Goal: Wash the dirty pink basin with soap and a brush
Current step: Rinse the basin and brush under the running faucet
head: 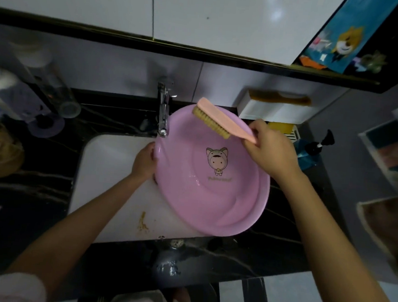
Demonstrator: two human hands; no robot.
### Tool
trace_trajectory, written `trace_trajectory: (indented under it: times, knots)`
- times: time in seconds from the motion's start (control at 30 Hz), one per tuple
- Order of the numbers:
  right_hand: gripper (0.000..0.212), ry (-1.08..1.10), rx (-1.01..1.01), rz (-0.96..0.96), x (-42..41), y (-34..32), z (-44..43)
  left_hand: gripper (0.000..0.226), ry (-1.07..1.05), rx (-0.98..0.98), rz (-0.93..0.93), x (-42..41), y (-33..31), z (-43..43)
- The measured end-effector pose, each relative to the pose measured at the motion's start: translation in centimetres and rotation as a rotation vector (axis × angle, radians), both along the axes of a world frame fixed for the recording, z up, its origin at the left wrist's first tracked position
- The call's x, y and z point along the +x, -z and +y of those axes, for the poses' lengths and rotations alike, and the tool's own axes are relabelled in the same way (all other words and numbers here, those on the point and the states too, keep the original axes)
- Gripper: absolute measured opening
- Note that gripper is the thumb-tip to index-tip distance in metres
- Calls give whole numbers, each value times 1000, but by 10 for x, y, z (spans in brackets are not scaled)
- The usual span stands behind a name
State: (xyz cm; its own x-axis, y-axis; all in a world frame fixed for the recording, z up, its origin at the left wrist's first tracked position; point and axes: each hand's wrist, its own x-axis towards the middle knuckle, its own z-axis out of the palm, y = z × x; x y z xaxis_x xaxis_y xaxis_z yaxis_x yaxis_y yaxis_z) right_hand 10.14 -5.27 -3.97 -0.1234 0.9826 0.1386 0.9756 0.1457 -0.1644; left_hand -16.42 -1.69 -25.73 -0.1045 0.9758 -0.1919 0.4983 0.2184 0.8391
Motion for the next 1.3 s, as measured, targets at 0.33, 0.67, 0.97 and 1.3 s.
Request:
trace_trajectory:
  times: [0.33, 0.67, 0.97, 1.3]
  knots:
    - [26, 49, 69, 324, -14, 27, -49, 76, -2, 180, 189, 61, 9, -41]
    - [8, 59, 61, 584, -20, 30, -64, 65, 392, 165, 604, 90, 50, -31]
    - [20, 107, 86, 671, -19, 27, -62, 71, 568, 64, 462, 129, 47, -78]
    - [26, 333, 66, 958, -32, 40, -76, 63, 397, 178, 809, 66, 24, -28]
